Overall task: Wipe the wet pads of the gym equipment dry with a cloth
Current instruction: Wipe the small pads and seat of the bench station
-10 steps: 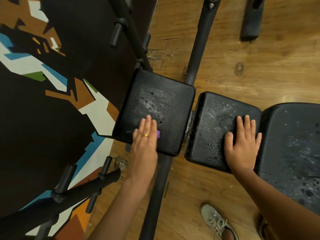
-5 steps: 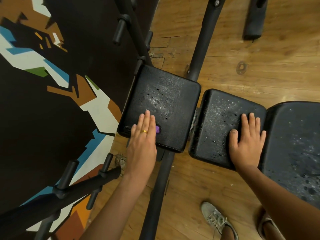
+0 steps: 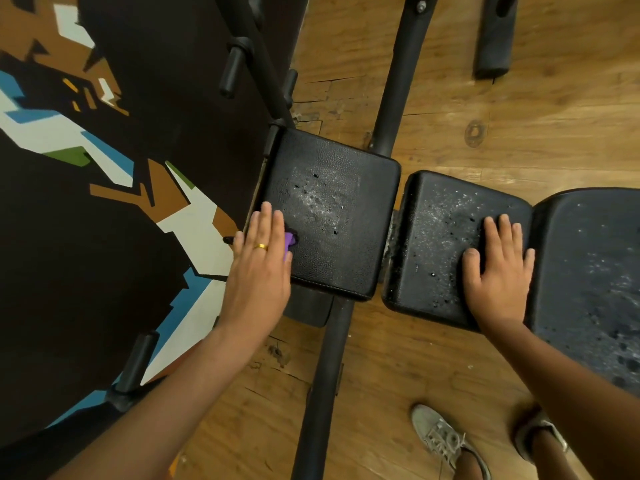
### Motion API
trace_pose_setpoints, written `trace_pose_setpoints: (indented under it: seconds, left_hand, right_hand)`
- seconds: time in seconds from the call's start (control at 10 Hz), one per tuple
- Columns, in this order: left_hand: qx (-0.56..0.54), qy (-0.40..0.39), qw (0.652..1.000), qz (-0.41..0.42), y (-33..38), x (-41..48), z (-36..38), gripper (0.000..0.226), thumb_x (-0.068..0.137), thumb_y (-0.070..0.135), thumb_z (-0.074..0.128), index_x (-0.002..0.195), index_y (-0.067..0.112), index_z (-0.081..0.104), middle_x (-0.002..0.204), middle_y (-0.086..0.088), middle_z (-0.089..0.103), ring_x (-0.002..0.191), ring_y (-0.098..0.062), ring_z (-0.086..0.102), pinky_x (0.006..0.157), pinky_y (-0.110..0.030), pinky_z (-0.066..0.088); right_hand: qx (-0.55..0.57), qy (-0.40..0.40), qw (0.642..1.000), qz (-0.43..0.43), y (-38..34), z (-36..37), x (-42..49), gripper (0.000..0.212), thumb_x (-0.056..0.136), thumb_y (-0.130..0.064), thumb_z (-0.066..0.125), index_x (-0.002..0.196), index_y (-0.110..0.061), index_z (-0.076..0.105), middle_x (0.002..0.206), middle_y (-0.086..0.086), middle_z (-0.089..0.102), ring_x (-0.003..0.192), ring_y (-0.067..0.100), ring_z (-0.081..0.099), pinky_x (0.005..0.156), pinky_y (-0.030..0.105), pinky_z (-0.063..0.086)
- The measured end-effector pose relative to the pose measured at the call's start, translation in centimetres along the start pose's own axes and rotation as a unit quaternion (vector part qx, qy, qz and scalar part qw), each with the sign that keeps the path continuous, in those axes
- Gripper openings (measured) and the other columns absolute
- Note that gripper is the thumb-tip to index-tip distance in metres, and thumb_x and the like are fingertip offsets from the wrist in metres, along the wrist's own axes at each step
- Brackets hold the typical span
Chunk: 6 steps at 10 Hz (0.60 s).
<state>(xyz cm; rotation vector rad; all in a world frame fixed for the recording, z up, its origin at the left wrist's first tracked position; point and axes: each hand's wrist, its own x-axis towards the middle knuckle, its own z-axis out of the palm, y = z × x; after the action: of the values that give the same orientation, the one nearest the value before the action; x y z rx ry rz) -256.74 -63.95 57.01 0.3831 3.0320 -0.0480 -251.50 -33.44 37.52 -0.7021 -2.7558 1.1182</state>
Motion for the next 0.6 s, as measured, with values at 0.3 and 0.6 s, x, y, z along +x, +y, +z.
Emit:
trace_pose_setpoints:
  seconds: [0.3, 0.6]
  left_hand:
    - [-0.091, 0.028, 0.994, -0.052, -0.3, 2.3, -1.4, 0.068, 0.102, 0.000, 0.045, 0.161, 0.014, 0.013, 0.169, -0.001, 0.008, 0.156, -0.015, 0.007, 0.124, -0.039, 0.023]
    - [0.012, 0.031, 0.999, -0.010, 0.3, 6.0, -2.2, 0.079, 0.091, -0.012, 0.051, 0.160, 0.006, 0.016, 0.169, -0.011, 0.009, 0.156, -0.025, 0.003, 0.125, -0.041, 0.007]
  right_hand:
    - [0.004, -0.005, 1.000, 0.000, 0.1, -0.1, 0.1, 0.063, 0.101, -0.045, 0.029, 0.160, -0.021, 0.025, 0.169, -0.003, 0.011, 0.156, 0.013, -0.001, 0.126, 0.052, 0.003]
    - [0.007, 0.002, 1.000, -0.002, 0.1, -0.1, 0.1, 0.064, 0.101, -0.045, 0.028, 0.159, -0.020, 0.026, 0.169, -0.002, 0.013, 0.156, 0.014, 0.001, 0.126, 0.053, 0.004]
